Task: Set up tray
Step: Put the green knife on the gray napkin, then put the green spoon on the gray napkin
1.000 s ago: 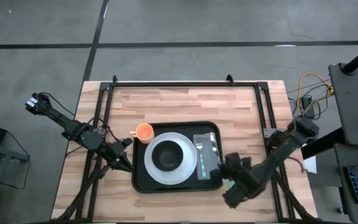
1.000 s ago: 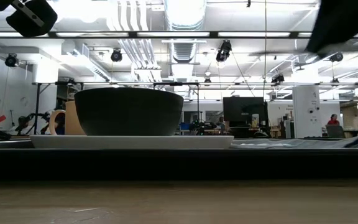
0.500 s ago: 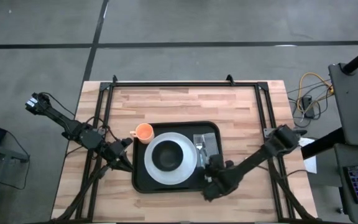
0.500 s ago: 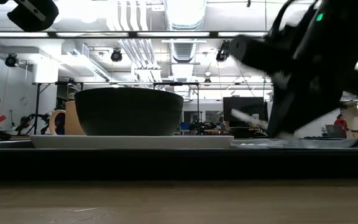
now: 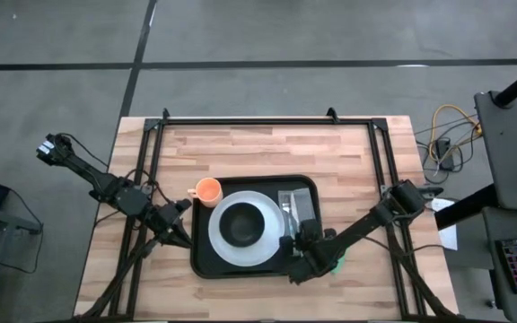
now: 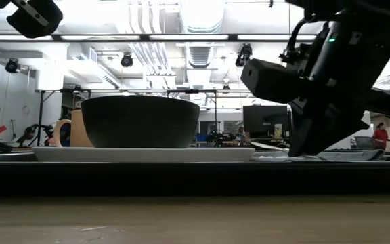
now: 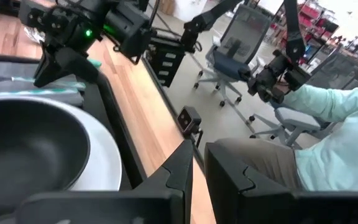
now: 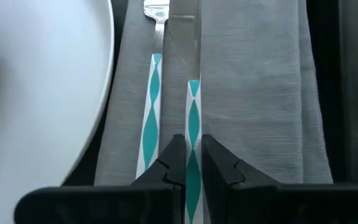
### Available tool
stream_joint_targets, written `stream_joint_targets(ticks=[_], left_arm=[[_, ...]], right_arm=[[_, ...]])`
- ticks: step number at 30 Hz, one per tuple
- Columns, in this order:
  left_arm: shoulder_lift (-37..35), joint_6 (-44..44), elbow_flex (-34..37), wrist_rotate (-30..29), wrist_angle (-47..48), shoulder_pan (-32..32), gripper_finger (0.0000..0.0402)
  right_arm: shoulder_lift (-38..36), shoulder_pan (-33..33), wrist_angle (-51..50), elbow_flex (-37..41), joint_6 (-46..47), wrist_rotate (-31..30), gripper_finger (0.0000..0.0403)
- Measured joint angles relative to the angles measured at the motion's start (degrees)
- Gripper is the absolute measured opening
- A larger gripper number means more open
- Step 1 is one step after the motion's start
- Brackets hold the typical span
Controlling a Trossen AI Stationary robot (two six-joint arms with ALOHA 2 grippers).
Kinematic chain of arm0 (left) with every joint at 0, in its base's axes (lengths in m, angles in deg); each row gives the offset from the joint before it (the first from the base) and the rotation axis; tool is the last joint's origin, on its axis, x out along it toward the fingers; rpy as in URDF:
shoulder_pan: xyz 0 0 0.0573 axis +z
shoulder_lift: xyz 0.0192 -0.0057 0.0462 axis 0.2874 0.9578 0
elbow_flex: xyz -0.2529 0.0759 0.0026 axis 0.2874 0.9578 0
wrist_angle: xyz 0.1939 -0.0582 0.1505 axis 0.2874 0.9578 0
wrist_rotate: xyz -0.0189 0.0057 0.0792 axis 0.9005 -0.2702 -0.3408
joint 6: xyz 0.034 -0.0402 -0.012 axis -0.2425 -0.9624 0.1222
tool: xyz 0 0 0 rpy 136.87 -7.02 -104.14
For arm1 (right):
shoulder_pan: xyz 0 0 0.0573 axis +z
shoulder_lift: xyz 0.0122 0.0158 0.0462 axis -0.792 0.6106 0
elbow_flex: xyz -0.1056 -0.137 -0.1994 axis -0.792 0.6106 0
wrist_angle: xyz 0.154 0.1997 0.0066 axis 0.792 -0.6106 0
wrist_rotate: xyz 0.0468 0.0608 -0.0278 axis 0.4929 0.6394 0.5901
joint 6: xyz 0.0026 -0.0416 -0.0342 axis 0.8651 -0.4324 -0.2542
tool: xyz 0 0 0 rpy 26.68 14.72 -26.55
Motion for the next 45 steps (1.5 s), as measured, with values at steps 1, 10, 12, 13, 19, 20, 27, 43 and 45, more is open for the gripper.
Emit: stream_joint_targets(ticks=[1,10,12,13,19,20,27,43,45], left_arm=[[0.0,0.0,0.0,0.01,0.45,0.0,0.0023],[-0.02,-1.89,0.69,0.17,1.58,-0.02,0.0023],[0.0,-1.92,0.99,0.4,1.54,-0.04,0.0023],[-0.02,-1.93,1.16,0.56,1.57,-0.04,0.0023],[-0.01,-1.94,1.6,1.51,1.53,-0.07,0.0023],[0.0,-1.93,1.66,1.51,1.53,-0.07,0.0023],[-0.05,-1.94,1.0,1.53,1.37,-0.07,0.0023],[-0.02,-1.94,1.31,1.49,1.5,-0.07,0.0023],[-0.05,-1.62,1.34,1.49,1.44,-0.07,0.0023]], right_arm=[[0.1,-0.22,0.01,0.02,0.01,0.0,0.0015],[0.45,-1.12,0.16,0.1,-0.04,0.18,0.0049],[0.54,-1.07,0.09,0.17,-0.34,0.18,0.0065],[0.56,-1.04,0.1,0.17,-0.44,0.19,0.0073],[0.53,-1.04,0.17,0.17,-1.02,0.17,0.0104],[0.45,-1.04,0.15,0.15,-1.34,0.17,0.0108],[-1.57,-0.97,-1.11,-1.83,-7.37,-0.06,0.012],[-5.31,10.11,-20.57,-2.5,13.01,18.58,0.0134],[-3.89,10.08,-20.42,-2.45,13.31,20.03,0.0143]])
